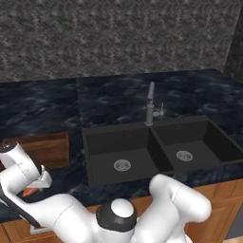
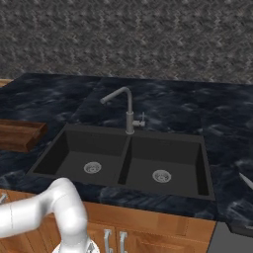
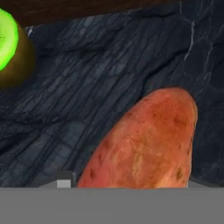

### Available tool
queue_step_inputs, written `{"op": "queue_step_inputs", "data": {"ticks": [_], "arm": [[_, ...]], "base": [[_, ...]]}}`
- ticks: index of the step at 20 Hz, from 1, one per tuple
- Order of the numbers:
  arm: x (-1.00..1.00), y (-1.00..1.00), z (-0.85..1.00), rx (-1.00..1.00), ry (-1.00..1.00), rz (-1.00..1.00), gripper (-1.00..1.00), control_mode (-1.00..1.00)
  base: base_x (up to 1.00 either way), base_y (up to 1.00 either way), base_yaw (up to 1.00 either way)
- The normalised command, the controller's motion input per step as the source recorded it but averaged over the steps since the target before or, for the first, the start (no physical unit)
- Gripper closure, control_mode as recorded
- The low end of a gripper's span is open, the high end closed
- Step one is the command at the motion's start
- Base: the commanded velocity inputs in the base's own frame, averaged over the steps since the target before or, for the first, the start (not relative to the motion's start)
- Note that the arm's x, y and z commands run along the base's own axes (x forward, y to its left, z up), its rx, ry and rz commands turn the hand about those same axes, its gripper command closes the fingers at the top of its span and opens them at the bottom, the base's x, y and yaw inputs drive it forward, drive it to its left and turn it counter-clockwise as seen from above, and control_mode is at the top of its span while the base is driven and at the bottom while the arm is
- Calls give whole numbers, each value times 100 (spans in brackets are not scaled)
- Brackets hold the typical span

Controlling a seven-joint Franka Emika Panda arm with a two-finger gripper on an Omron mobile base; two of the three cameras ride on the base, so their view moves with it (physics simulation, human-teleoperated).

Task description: Pick up all produce items and place them in the sink. Turn on the sink faucet to wash them. Then turn the sink off and put them in the tray.

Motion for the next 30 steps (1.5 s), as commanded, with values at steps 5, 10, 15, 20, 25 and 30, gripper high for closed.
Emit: {"op": "queue_step_inputs", "data": {"ticks": [5,10,15,20,25,30], "arm": [[-45,-63,62,0,-5,-5,100,-100],[-19,-95,47,0,-6,0,100,-100],[-10,-100,24,2,-2,0,100,-100],[0,-100,25,5,0,0,100,-100],[2,-100,20,8,0,0,100,-100],[22,-99,2,9,0,0,100,-100]], "base": [[0,0,0],[0,0,0],[0,0,0],[0,0,0],[0,0,0],[0,0,0]]}}
